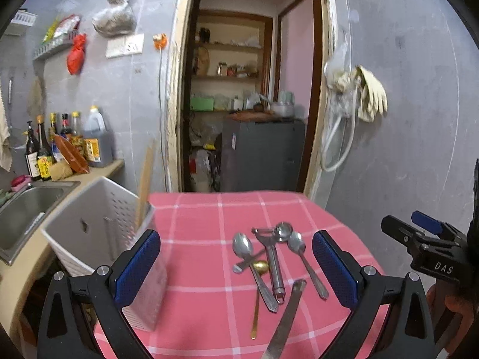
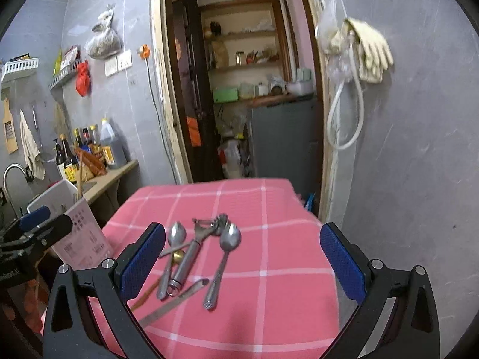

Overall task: Organize utensils
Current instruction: 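Close the left tool on a silver spoon while the right tool grasps another spoon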

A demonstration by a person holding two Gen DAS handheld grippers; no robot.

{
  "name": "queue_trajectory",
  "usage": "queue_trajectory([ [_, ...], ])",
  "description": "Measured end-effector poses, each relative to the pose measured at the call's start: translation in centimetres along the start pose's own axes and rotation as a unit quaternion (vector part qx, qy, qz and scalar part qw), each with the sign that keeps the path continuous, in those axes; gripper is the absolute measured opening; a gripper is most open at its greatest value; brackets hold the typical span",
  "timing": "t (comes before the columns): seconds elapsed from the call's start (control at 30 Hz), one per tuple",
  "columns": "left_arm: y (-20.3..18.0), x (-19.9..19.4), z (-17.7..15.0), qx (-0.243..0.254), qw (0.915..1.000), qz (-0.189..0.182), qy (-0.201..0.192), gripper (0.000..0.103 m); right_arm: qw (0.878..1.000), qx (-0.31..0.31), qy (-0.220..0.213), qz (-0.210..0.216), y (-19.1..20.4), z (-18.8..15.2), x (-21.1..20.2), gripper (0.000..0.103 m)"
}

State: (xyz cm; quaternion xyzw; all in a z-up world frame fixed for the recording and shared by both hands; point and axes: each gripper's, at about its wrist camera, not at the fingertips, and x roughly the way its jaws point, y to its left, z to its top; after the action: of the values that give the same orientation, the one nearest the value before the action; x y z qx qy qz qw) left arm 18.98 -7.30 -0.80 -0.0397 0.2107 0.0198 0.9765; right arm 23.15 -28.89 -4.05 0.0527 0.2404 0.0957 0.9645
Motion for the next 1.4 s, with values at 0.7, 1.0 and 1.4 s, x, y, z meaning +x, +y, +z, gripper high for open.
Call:
queue_trajectory([
  [0.7,0.4,15.5,-3.4,-0.05,0.99,0.005,0.132,0.102,0.982,0.021,0.135,0.134,-1.5,-3.2,16.5,0.077],
  [1.0,2.9,21.1,-3.3,-0.129,0.9733,-0.063,0.18,0.067,0.966,0.039,0.203,0.155,-1.0,-4.2,21.7,0.046],
  [1.4,3.7,24.0,-4.1,-0.182,0.956,-0.114,0.2,0.044,0.952,0.029,0.233,0.197,-0.8,-4.3,24.9,0.026],
])
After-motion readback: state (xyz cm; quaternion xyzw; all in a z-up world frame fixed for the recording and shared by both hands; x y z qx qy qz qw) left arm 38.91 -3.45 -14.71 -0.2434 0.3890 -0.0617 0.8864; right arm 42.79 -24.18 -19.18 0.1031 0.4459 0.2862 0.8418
